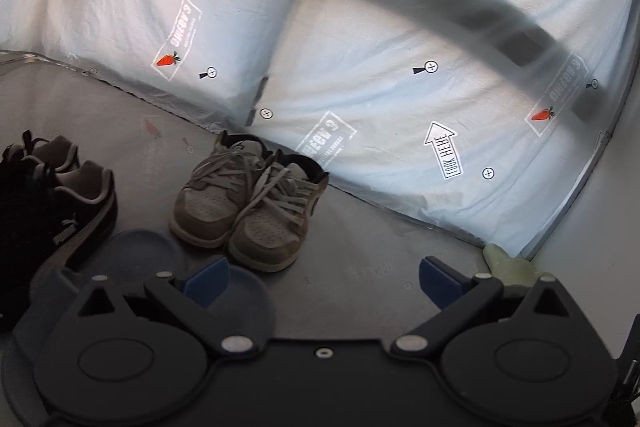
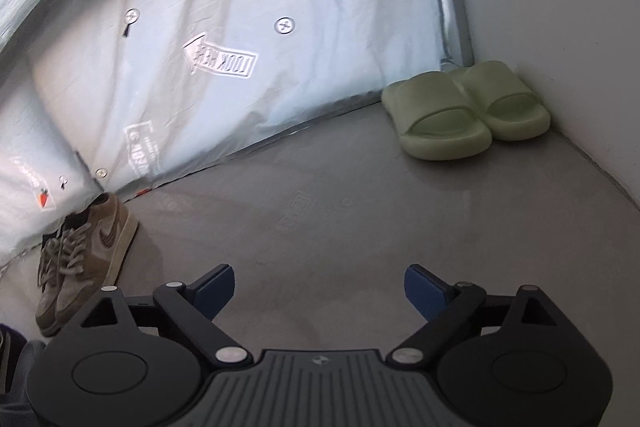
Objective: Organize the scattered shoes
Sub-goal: 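Move the right gripper back and grasp both dark grey slides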
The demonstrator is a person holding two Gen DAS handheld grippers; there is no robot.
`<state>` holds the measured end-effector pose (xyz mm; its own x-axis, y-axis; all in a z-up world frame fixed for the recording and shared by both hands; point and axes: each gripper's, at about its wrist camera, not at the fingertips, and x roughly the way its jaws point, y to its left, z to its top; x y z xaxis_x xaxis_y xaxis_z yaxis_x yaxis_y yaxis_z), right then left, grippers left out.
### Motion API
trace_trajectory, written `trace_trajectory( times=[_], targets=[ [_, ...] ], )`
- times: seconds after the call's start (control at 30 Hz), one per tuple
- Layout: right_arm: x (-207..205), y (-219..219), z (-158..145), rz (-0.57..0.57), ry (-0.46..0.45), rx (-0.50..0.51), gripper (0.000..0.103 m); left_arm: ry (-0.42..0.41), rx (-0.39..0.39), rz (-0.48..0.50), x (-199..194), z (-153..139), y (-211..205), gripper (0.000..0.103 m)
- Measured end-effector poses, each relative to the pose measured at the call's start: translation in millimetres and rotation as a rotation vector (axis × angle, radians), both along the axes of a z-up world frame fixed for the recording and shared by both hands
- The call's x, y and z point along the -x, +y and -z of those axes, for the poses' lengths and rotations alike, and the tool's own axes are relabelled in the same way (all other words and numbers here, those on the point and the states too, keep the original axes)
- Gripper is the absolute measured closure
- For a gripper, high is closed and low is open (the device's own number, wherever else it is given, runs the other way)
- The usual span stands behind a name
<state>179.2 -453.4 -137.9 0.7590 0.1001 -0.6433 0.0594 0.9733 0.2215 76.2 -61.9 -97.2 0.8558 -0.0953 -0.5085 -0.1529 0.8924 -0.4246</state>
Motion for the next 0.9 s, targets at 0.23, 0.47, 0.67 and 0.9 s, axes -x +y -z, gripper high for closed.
trace_trajectory(
  times=[0.23,0.47,0.67,0.9],
  targets=[
    [35,101,-1,-0.088,-0.016,0.024,0.003,0.021,-0.01,0.022,20,3,74,0.001],
    [75,214,-6,-0.138,-0.012,0.035,0.003,0.029,-0.05,0.114,24,5,156,0.001],
    [136,296,-1,-0.196,-0.046,0.09,0.003,0.032,-0.084,0.256,14,15,198,0.001],
    [175,361,16,-0.258,-0.008,0.122,0.009,0.067,-0.075,0.346,-9,36,219,0.001]
  ],
)
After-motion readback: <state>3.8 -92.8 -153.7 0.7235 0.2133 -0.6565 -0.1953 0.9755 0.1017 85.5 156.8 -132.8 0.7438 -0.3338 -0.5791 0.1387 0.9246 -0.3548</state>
